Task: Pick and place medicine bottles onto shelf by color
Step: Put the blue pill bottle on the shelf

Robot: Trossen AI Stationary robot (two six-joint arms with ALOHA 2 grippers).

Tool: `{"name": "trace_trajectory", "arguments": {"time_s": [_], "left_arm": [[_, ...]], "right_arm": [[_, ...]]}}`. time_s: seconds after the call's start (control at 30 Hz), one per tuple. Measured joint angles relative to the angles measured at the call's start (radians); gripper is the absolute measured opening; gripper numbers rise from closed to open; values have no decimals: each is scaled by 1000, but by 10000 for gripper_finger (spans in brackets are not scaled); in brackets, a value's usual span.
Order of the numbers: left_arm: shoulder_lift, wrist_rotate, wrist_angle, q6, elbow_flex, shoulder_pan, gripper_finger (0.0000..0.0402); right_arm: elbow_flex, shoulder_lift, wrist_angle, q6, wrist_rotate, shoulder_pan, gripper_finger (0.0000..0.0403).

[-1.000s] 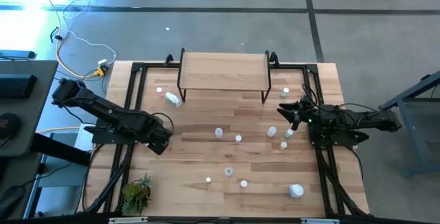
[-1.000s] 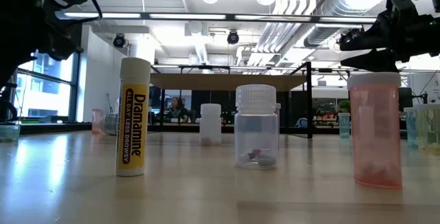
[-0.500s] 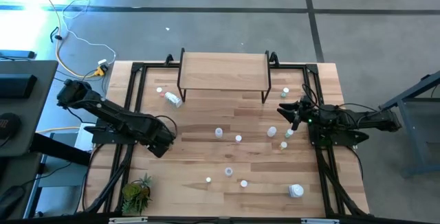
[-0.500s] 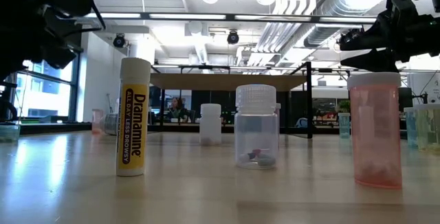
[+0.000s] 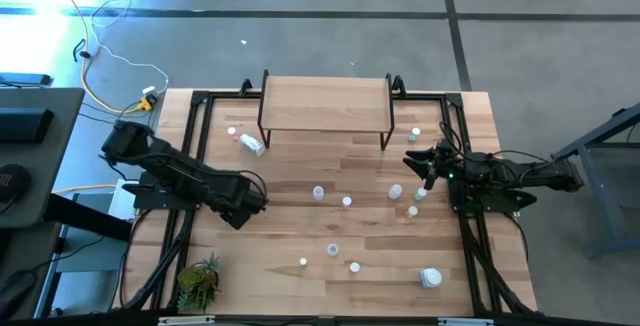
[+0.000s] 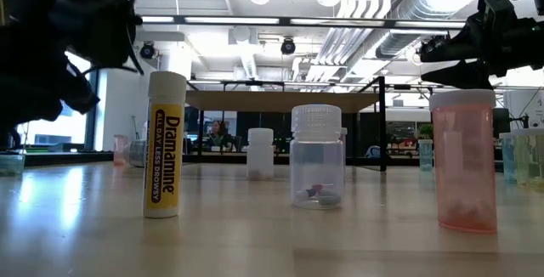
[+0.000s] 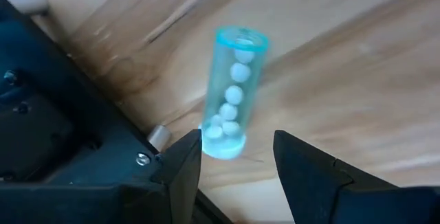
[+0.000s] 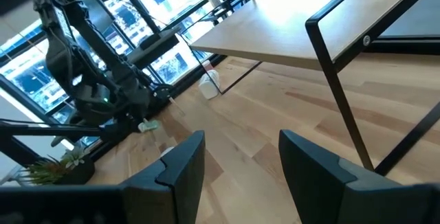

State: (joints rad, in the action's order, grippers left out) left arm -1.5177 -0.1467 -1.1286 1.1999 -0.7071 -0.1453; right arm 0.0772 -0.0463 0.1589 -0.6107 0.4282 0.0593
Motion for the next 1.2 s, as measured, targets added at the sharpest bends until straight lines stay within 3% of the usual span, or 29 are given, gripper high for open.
{"name": "trace_trajectory", "arguments": {"time_s": [0.47, 0.83, 1.07, 1.2], "left_arm": [[-143, -51, 17, -137, -1, 41, 167], [-144, -56, 24, -183, 0, 40, 81], [-147, -48, 20, -258, -30, 39, 85], [-147, -33, -4, -315, -100, 39, 86]], "right_arm": [[0, 0, -6, -18, -26, 0, 177], [0, 0, -7, -132, -71, 0, 177], [0, 0, -7, -187, -73, 0, 177], [0, 0, -16, -201, -130, 0, 177]]}}
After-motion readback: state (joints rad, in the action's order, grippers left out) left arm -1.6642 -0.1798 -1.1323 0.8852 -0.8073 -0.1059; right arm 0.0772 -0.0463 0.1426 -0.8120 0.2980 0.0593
